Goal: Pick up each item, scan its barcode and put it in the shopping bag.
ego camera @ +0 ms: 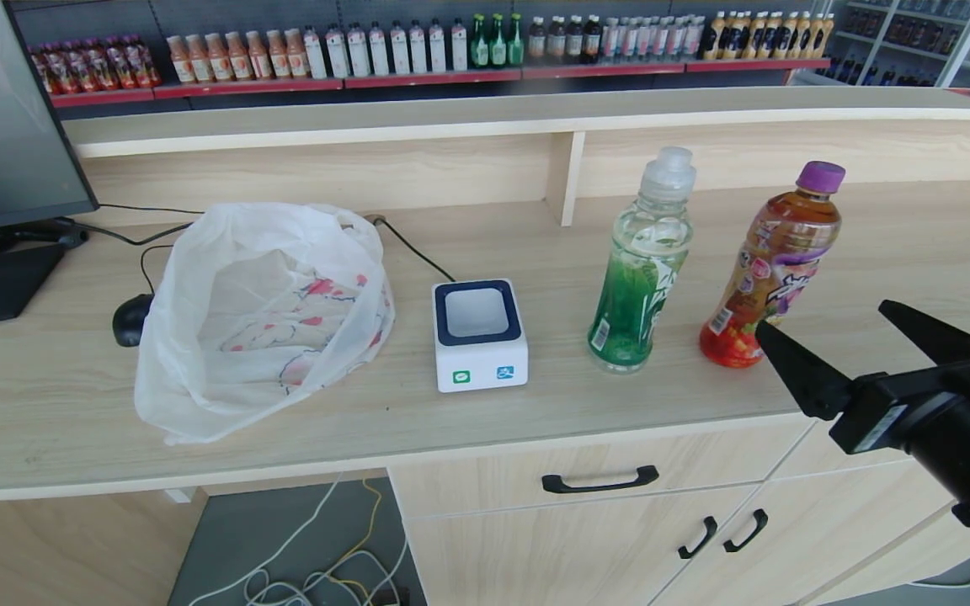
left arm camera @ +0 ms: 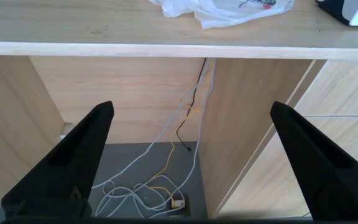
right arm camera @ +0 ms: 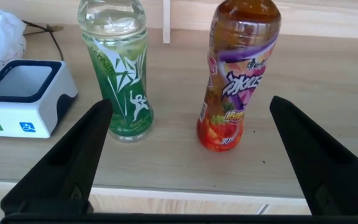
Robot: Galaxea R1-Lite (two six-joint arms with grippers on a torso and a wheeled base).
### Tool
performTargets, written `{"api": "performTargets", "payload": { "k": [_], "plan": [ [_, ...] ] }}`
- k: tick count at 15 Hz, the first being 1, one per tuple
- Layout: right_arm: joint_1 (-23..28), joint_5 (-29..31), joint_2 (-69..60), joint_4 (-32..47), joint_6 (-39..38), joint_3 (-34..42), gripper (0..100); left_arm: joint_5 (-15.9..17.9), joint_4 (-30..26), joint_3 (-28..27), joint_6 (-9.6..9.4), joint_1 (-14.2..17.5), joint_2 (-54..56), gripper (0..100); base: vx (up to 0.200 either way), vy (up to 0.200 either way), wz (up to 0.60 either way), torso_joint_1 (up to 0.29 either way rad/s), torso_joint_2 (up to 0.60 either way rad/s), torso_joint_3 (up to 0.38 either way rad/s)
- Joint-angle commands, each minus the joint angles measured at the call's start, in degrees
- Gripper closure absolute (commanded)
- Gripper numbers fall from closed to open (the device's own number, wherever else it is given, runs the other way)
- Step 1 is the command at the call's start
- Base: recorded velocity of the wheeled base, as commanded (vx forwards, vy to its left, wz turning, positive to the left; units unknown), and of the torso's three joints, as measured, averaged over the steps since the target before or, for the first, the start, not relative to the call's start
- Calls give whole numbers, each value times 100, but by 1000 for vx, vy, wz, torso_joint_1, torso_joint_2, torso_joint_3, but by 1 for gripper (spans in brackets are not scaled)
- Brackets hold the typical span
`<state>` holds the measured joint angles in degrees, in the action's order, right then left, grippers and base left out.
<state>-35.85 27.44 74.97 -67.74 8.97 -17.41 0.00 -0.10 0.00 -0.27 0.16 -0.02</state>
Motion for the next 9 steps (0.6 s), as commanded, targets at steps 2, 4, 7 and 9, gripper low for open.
{"api": "performTargets", "payload": {
  "k": [2,4,7,9],
  "plan": [
    [-1,-2,307,-11,17,-35,0,0,1,0,0,2,2,0,0,0,0,0,0,0],
    [-1,-11,395,-11,26,-96,0,9,1,0,0,2,2,0,0,0,0,0,0,0],
    [-18,-11,624,-11,26,-272,0,9,1,0,0,2,2,0,0,0,0,0,0,0],
    [-18,-19,817,-11,26,-500,0,0,1,0,0,2,2,0,0,0,0,0,0,0]
  ]
}}
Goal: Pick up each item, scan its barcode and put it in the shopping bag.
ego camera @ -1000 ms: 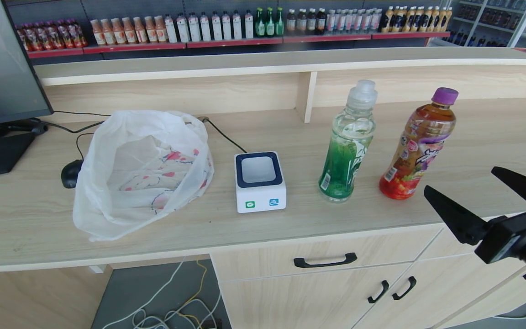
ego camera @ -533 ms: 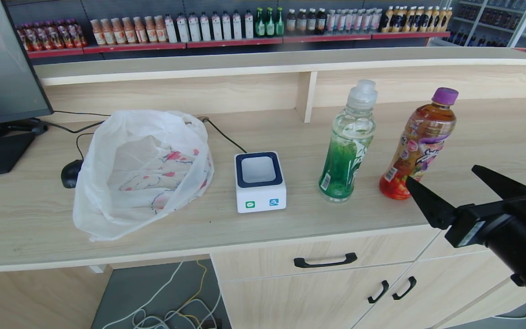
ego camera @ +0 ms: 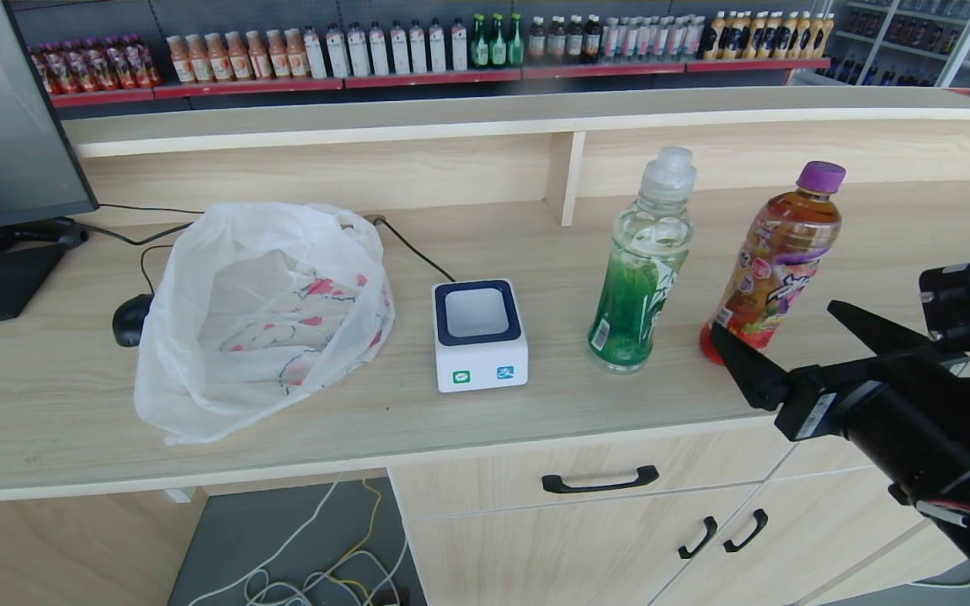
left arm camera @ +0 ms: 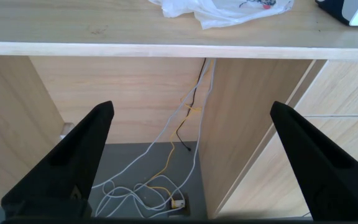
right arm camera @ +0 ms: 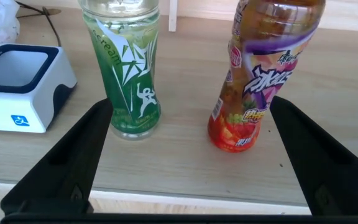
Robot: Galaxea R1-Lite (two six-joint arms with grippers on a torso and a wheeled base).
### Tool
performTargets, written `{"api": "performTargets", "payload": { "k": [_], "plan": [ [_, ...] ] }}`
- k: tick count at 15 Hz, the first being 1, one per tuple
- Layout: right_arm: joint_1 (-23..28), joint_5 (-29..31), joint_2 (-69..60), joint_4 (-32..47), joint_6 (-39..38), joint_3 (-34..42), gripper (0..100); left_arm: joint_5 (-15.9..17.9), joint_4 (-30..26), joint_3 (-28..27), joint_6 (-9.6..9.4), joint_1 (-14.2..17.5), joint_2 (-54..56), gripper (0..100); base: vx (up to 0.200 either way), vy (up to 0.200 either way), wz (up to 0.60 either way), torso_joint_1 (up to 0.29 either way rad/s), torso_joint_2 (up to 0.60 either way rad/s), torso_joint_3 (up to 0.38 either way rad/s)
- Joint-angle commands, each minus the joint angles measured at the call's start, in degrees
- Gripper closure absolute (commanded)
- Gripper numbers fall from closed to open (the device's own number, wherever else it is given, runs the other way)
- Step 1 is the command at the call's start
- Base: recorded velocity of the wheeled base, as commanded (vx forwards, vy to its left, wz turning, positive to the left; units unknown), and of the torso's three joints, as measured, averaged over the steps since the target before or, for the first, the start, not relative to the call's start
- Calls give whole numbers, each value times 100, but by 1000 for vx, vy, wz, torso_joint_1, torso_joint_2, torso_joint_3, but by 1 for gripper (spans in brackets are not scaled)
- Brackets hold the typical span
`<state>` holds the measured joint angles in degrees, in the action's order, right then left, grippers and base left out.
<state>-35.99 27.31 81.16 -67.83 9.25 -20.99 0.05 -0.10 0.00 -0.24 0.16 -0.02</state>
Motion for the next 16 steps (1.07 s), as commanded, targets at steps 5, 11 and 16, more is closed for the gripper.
{"api": "performTargets", "payload": {
  "k": [5,11,16],
  "plan": [
    [-110,-24,558,-2,94,-467,0,-5,1,0,-2,2,2,0,0,0,0,0,0,0],
    [-154,-32,1217,-11,-73,-836,0,-5,1,0,-2,2,2,0,0,0,0,0,0,0],
    [-145,-41,1631,-29,-134,-1443,0,-5,1,0,-2,2,2,0,0,0,0,0,0,0]
  ]
}}
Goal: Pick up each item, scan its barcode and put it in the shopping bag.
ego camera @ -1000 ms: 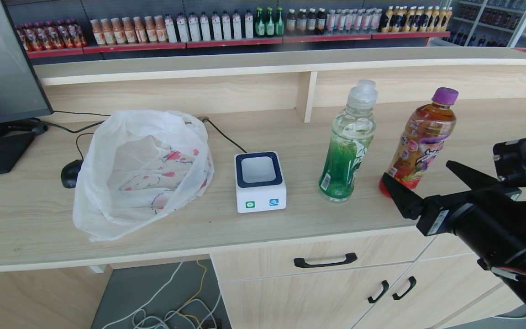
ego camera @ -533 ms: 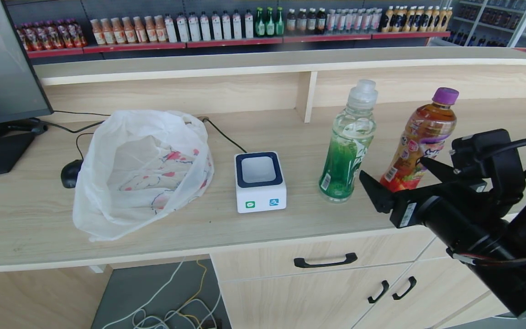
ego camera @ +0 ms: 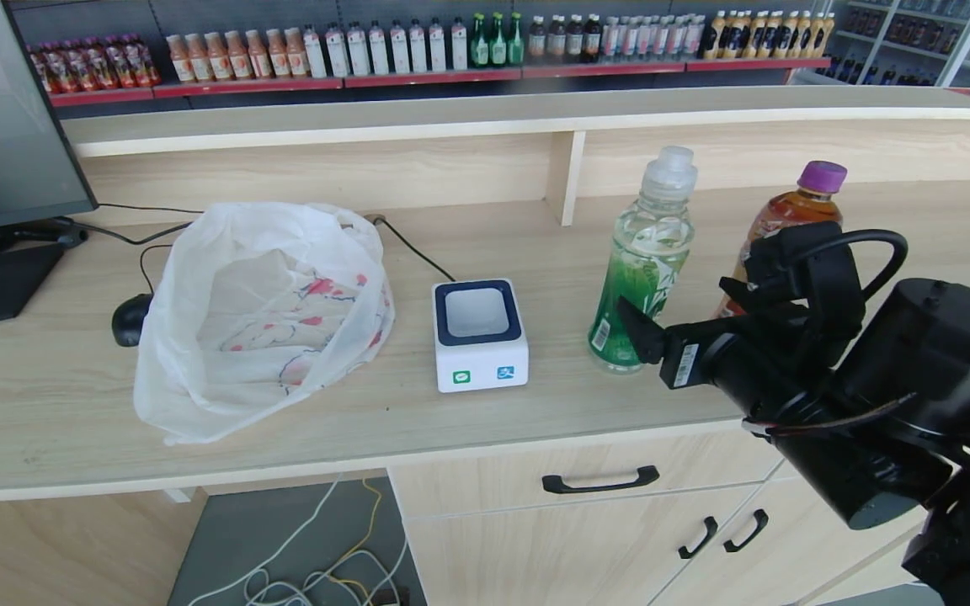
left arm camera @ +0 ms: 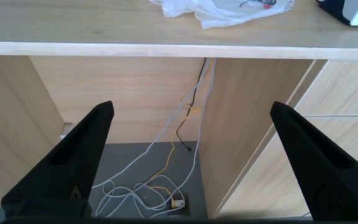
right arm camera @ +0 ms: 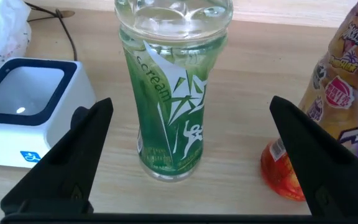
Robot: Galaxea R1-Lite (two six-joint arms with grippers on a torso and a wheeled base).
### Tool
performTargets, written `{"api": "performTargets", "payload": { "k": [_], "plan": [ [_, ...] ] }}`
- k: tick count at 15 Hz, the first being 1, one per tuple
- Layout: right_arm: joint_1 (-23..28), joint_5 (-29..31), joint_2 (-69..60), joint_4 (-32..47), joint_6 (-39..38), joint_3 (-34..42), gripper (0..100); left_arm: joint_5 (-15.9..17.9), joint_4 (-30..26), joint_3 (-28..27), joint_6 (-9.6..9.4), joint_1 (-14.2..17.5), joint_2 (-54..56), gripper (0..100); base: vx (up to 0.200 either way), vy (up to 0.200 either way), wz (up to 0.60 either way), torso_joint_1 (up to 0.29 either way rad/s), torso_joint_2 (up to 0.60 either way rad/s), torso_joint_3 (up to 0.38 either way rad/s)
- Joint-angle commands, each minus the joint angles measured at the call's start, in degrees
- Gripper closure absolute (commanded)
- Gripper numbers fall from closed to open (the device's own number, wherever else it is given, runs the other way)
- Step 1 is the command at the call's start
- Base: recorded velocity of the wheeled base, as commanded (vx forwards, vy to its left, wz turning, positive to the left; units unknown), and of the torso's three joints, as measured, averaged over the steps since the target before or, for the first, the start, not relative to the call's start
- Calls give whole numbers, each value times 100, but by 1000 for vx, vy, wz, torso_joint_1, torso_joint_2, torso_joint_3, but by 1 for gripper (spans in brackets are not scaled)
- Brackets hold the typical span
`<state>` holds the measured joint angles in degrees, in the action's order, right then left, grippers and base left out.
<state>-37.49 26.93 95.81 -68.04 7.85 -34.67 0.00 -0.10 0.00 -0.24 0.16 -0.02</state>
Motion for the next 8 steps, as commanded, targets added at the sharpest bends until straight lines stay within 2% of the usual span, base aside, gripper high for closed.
{"api": "performTargets", "payload": {
  "k": [1,3,8],
  "plan": [
    [13,-3,219,-131,-3,-66,0,9,1,0,-2,2,2,0,0,0,0,0,0,0],
    [31,5,632,-878,41,-84,0,0,1,0,-2,2,2,0,0,0,0,0,0,0],
    [110,5,764,-931,24,-163,0,0,1,0,-2,2,2,0,0,0,0,0,0,0]
  ]
}}
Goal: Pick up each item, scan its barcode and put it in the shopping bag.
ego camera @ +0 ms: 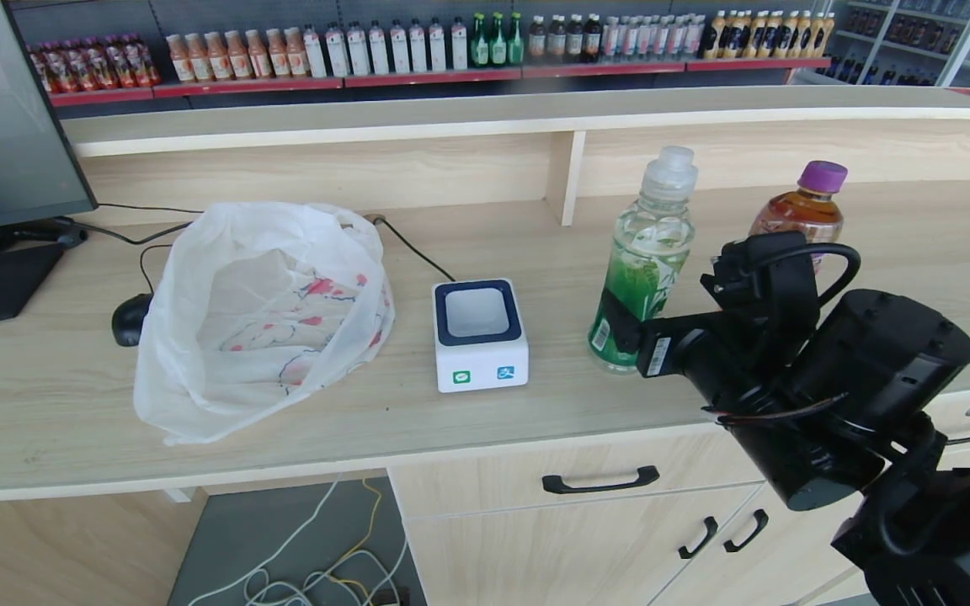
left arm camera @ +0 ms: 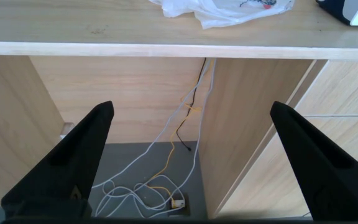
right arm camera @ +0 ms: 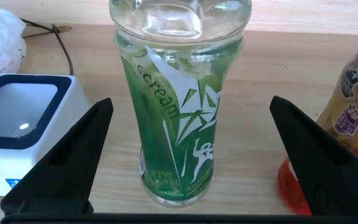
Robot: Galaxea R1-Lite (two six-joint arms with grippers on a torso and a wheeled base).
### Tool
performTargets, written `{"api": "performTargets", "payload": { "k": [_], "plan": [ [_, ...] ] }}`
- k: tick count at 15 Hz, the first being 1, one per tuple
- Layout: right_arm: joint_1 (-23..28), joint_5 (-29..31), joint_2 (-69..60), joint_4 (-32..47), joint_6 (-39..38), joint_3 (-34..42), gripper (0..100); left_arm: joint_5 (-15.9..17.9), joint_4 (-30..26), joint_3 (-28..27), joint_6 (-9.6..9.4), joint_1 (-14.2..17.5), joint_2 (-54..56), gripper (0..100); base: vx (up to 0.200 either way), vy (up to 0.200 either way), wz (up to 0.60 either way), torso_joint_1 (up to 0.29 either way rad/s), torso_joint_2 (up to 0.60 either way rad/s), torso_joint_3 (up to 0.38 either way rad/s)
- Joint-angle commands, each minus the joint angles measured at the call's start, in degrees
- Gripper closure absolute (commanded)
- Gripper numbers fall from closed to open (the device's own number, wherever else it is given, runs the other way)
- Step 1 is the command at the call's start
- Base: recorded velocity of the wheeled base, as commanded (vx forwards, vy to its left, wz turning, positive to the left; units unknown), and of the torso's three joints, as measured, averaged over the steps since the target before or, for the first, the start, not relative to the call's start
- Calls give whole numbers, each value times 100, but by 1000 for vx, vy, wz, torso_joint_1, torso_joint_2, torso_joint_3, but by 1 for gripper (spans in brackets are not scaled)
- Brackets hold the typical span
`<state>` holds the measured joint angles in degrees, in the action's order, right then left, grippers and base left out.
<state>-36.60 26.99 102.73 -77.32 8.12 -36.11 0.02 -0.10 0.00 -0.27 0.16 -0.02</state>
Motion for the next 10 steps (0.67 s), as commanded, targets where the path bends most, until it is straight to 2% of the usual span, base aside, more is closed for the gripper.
{"api": "performTargets", "payload": {
  "k": [1,10],
  "plan": [
    [21,-1,89,-19,-3,-19,0,-2,1,0,0,2,2,0,0,0,0,0,0,0],
    [241,-159,476,-63,23,-582,0,6,1,0,0,2,2,0,0,0,0,0,0,0]
  ]
}}
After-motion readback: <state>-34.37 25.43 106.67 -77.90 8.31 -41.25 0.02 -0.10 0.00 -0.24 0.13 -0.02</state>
